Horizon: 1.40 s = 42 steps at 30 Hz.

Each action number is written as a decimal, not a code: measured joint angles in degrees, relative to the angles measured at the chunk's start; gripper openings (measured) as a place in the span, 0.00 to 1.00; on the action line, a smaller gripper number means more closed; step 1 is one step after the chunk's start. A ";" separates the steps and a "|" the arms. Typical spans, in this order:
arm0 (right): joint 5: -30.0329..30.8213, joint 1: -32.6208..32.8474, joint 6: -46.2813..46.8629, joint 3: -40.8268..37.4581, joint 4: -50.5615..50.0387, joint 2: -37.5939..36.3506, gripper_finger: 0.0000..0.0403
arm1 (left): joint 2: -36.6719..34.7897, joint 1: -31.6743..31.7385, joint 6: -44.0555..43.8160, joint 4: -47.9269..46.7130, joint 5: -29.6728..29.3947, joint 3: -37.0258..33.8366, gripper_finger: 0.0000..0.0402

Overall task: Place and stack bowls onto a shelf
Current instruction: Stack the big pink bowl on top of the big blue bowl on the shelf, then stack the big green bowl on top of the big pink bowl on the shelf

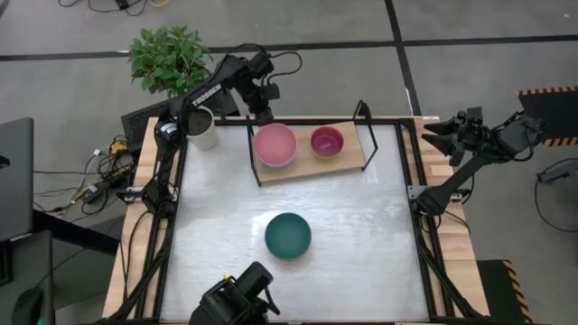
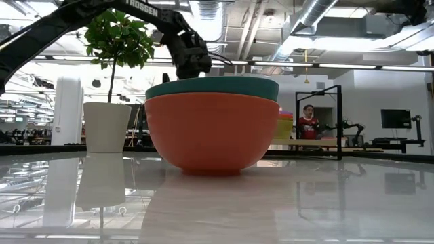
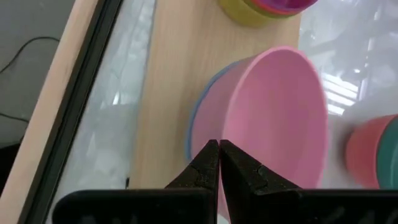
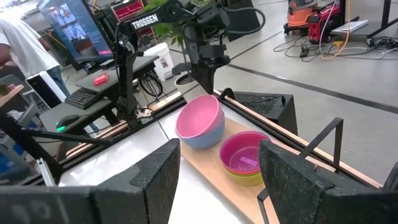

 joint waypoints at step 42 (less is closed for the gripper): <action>-1.49 0.01 1.19 -0.01 -3.99 0.00 0.60 | -6.87 -41.19 -28.15 -7.98 -11.07 7.74 0.21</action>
